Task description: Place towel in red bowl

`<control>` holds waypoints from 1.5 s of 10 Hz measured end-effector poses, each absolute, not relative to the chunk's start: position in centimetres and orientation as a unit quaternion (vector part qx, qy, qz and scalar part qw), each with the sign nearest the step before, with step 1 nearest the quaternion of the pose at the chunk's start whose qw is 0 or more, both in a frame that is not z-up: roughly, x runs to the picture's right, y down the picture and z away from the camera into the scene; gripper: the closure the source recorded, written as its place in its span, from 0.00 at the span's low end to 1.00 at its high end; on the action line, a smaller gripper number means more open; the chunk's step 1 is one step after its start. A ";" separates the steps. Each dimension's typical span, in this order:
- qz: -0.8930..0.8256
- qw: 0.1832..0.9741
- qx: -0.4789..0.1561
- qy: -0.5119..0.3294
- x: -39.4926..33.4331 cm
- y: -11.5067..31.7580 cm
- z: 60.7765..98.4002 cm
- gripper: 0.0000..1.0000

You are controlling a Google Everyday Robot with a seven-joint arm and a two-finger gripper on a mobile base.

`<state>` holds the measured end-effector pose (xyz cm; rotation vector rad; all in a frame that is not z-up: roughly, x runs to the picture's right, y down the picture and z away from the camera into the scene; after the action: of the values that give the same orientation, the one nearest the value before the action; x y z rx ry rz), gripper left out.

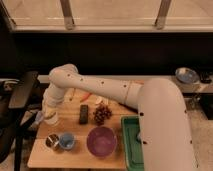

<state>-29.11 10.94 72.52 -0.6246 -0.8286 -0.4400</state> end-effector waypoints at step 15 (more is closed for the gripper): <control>-0.025 0.911 -0.238 -0.335 -8.9 4.7 72.1 1.00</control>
<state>-8.90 4.70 72.06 -0.4911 -0.6910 -0.0509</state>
